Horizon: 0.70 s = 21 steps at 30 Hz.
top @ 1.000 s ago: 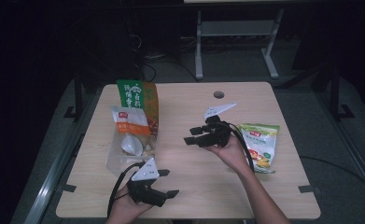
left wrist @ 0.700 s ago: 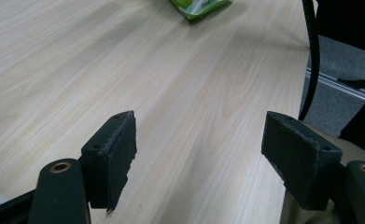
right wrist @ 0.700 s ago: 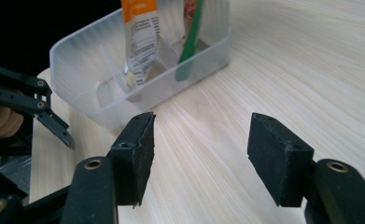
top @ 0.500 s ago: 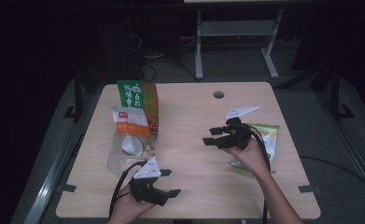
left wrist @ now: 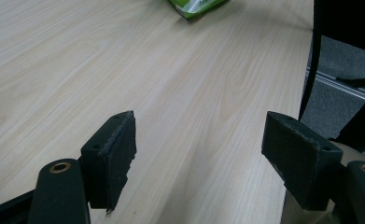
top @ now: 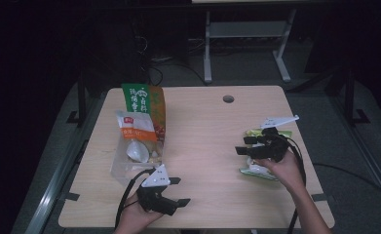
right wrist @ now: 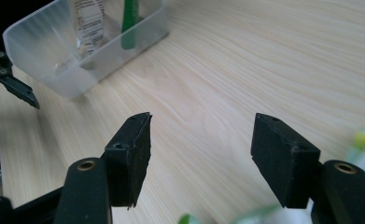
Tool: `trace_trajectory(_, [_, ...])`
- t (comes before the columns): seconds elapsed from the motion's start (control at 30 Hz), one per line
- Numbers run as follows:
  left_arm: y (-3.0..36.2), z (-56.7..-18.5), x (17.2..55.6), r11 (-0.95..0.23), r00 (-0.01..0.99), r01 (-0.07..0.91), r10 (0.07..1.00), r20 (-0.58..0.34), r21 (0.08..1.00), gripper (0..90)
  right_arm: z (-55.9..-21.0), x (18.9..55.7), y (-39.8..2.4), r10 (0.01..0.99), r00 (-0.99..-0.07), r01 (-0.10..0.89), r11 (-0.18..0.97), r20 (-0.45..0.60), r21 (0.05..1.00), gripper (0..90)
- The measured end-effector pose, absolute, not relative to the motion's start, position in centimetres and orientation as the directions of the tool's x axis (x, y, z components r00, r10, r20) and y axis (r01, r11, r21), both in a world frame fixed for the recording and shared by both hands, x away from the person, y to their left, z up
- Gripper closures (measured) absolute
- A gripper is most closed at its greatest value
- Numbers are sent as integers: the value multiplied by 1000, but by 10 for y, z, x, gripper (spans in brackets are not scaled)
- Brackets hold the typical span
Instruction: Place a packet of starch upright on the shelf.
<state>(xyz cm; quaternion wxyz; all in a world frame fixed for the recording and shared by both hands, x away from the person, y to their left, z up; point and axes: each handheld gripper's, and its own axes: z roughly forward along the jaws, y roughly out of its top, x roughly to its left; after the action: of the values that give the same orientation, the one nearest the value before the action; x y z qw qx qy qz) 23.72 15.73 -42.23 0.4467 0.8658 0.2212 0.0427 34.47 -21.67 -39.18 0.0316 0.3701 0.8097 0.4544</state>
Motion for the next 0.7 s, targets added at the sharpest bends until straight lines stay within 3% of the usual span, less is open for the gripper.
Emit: trace_trajectory(0.7, [156, -420, 234, -510, 904, 330, 413, -110, 794, 251, -413, 327, -302, 778, -556, 680, 224, 292, 698, 367])
